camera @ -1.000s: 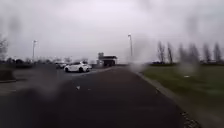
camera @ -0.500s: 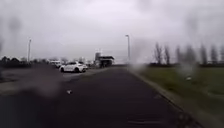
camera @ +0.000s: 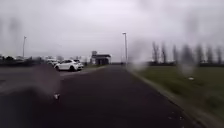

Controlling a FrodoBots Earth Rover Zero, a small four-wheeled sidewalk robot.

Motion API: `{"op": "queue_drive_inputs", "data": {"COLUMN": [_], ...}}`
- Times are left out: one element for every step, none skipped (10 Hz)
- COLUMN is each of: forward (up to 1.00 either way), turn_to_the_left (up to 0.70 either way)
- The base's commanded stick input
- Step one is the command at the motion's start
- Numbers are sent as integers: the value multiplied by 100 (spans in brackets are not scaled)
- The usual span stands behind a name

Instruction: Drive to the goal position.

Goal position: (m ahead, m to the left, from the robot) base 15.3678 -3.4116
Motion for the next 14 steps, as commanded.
{"op": "queue_drive_inputs", "data": {"forward": [85,85,85,85,85,85,85,85,85,85,85,85,85,85], "turn_to_the_left": [0,0,0,0,0,0,0,0,0,17,31,28,20,0]}}
